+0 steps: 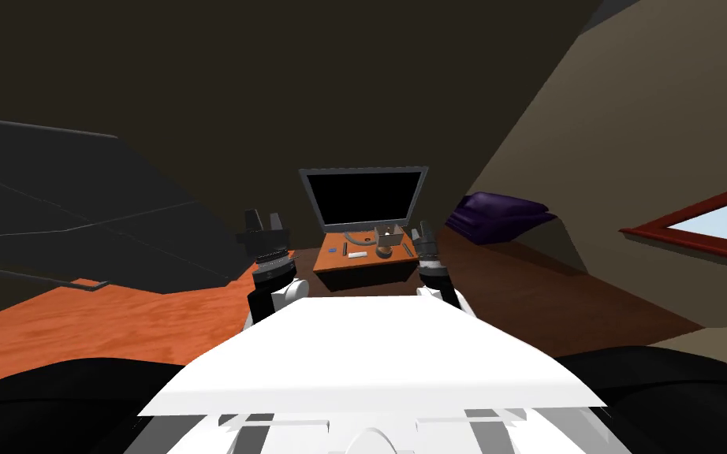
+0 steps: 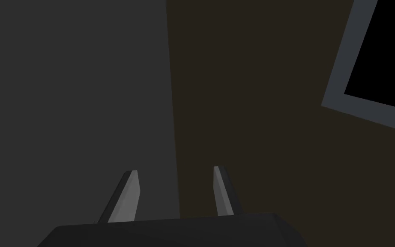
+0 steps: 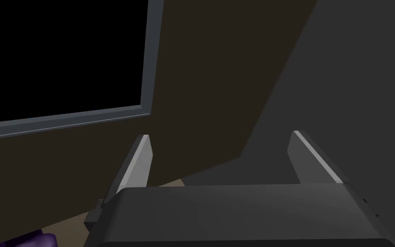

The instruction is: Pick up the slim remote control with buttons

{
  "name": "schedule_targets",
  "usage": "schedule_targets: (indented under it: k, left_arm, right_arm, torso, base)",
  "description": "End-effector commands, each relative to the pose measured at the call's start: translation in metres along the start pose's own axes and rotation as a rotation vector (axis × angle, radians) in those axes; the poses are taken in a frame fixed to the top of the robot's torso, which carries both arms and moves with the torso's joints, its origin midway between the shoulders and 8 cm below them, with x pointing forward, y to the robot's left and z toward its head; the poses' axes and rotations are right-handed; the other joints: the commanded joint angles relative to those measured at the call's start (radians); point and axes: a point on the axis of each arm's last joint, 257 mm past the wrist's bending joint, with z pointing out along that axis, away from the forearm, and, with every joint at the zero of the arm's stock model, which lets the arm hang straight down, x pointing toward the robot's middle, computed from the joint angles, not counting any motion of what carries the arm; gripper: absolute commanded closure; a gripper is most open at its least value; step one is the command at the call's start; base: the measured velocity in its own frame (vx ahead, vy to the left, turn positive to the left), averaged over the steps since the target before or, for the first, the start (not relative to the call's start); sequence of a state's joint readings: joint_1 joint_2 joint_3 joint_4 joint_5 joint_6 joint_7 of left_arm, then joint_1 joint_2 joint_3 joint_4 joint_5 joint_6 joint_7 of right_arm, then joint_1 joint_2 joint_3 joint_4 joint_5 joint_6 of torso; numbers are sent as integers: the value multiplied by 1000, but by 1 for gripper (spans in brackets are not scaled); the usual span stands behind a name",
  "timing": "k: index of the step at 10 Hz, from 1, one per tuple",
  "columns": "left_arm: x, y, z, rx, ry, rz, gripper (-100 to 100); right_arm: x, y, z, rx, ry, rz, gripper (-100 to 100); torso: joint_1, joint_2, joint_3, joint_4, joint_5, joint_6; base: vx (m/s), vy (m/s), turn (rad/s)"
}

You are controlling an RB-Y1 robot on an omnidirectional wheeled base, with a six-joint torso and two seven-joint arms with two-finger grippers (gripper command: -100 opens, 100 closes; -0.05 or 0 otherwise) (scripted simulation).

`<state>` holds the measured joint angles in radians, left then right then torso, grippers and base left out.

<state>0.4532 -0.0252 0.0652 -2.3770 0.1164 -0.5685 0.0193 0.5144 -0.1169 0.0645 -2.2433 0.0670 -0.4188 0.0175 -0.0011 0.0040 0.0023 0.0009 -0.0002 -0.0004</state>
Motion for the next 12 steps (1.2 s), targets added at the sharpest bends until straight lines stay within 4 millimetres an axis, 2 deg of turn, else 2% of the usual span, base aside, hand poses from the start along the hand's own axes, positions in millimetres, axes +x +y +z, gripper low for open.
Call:
schedule_targets:
  k: [1,2,3,5,6,7,8,10,11,12]
  left_arm:
    - [0,0,0,0,0,0,0]
    - [0,0,0,0,0,0,0]
    - [0,0,0,0,0,0,0]
    - [0,0,0,0,0,0,0]
    - [0,0,0,0,0,0,0]
    - [0,0,0,0,0,0,0]
    - [0,0,0,0,0,0,0]
    - [0,0,0,0,0,0,0]
    - [0,0,0,0,0,0,0]
    - [0,0,0,0,0,0,0]
  right_arm:
    - [14,-16,-10,29,57,-11,-100]
    - [24,-27,-18,50,98,-18,-100]
    - [25,-27,-18,50,112,-25,-100]
    - [46,-53,-39,107,194,-37,-100]
    - [46,-53,-40,108,207,-43,-100]
    - [57,-68,-54,144,258,-53,-100]
    - [57,-68,-54,144,258,-53,-100]
    - [78,-95,-87,215,354,-67,-100]
    - [77,-102,-92,229,365,-74,-100]
    - [86,-119,-115,277,420,-85,-100]
  torso:
    - [0,0,0,0,0,0]
    - [0,1,1,0,0,0]
    - [0,2,1,0,0,0]
    - [0,0,0,0,0,0]
    - [1,2,1,0,0,0]
    - [0,1,1,0,0,1]
    - [1,0,0,0,0,0]
    - [0,0,0,0,0,0]
    - [0,0,0,0,0,0]
    - [0,0,0,0,0,1]
  base:
    - [-84,-3,372]
    - [-101,-11,393]
    - [-68,-16,84]
    - [-83,3,325]
    - [-73,6,185]
    - [-61,18,368]
    - [-47,8,159]
    - [-66,12,399]
    - [-60,16,295]
    - [-59,19,437]
